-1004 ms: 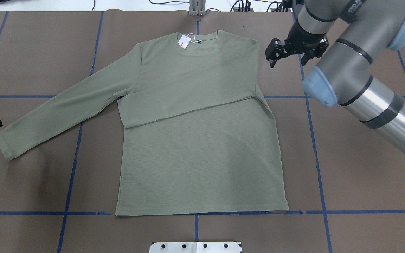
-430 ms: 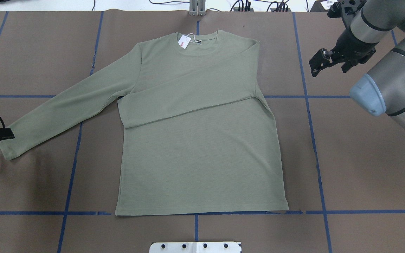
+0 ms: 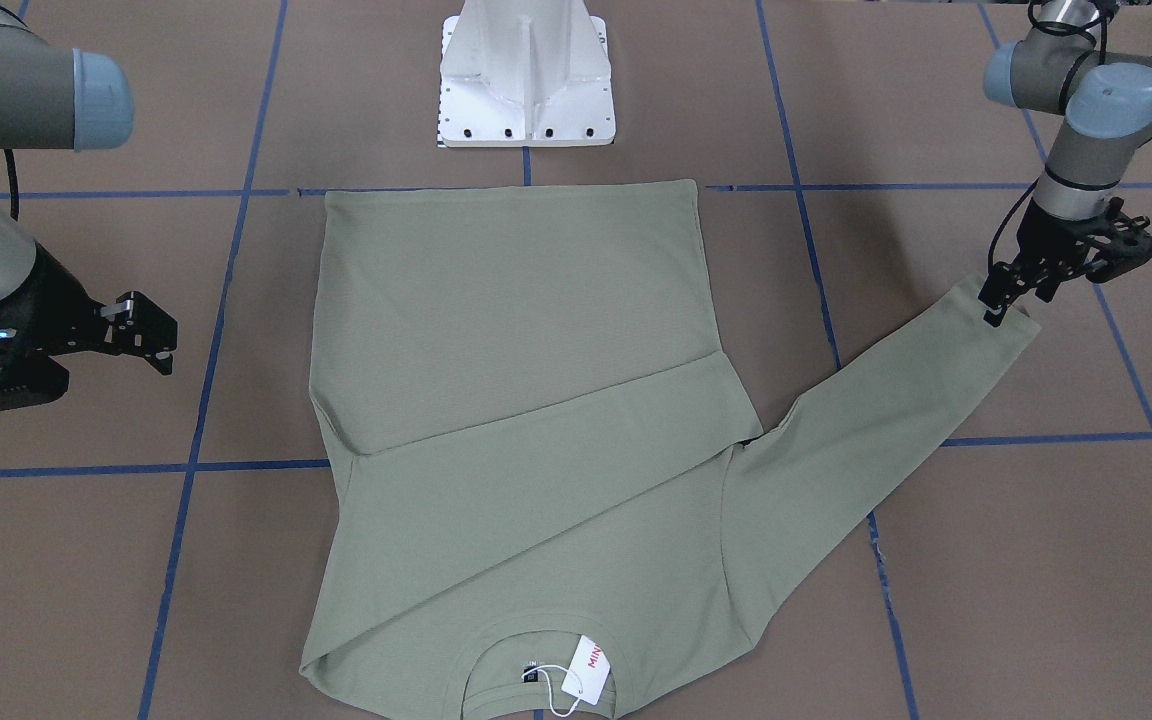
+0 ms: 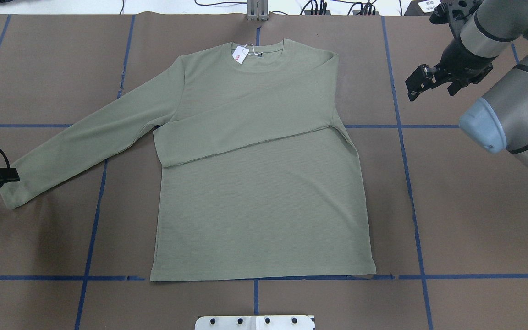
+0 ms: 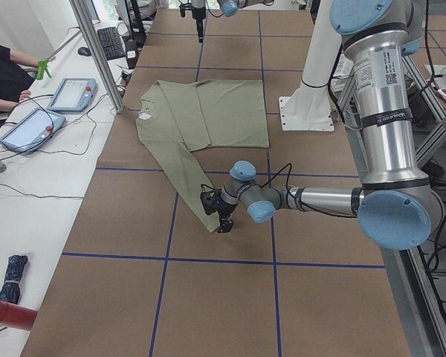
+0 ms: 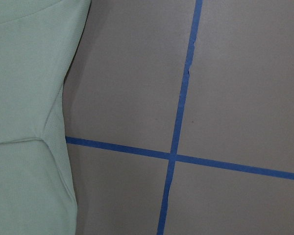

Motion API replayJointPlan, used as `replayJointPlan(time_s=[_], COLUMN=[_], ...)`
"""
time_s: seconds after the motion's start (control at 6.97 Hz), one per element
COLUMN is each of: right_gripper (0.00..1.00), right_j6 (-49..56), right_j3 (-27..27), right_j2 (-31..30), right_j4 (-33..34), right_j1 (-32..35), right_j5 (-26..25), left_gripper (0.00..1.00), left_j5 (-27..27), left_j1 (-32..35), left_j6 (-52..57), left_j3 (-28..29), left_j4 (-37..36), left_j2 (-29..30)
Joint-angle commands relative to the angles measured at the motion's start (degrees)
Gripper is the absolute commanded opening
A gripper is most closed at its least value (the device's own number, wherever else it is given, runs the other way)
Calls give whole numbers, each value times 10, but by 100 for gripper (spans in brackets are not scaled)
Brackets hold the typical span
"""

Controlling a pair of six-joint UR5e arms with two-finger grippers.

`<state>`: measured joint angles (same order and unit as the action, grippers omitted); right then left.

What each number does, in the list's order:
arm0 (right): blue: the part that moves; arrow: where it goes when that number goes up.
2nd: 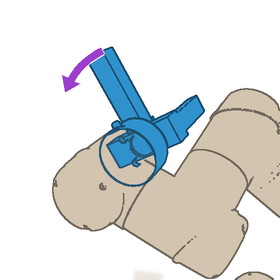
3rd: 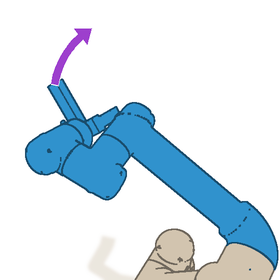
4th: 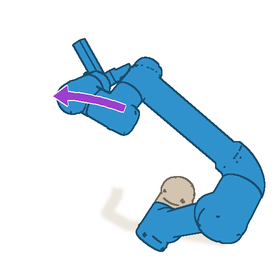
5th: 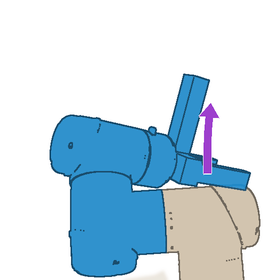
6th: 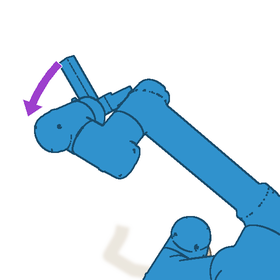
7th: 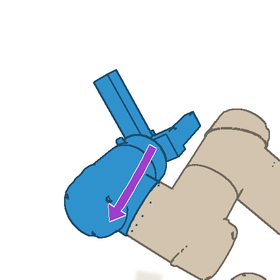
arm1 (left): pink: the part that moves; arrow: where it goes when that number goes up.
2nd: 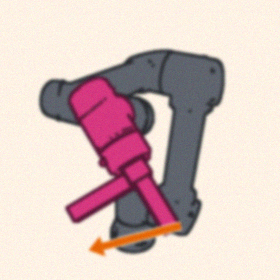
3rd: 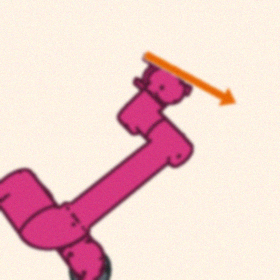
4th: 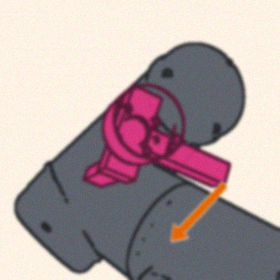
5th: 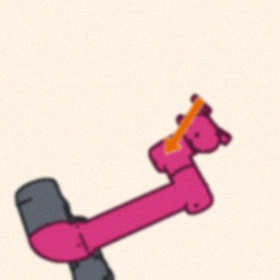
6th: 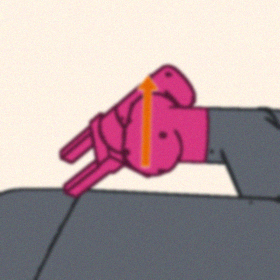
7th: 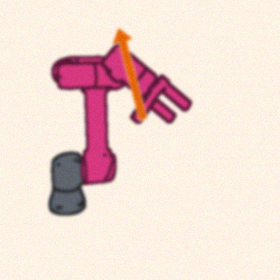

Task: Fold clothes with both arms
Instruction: 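Withdraw the right gripper while the left gripper moves to the other cuff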

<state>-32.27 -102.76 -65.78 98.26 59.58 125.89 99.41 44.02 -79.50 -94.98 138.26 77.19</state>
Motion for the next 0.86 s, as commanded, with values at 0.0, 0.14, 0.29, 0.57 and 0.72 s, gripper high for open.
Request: replayJointPlan(time_s=[0.0,0.14,0.29,0.57,0.72], right_gripper=[100,100,100,100,100], right_j6=[-4,-6,-6,-6,-6], right_j3=[-6,-9,-10,-10,-10], right_j2=[0,-1,-2,-2,-2], right_j4=[0,1,1,1,1], right_j1=[0,0,0,-1,-1], right_j5=[0,0,0,0,0], left_gripper=[89,85,83,75,75], left_j5=[3,3,4,5,7], left_j1=[-1,-1,-1,-2,-2], left_j6=[-12,-19,-21,-22,-22], left_j3=[1,1,1,1,1], left_j4=[3,3,3,3,3], left_j2=[2,2,2,2,2])
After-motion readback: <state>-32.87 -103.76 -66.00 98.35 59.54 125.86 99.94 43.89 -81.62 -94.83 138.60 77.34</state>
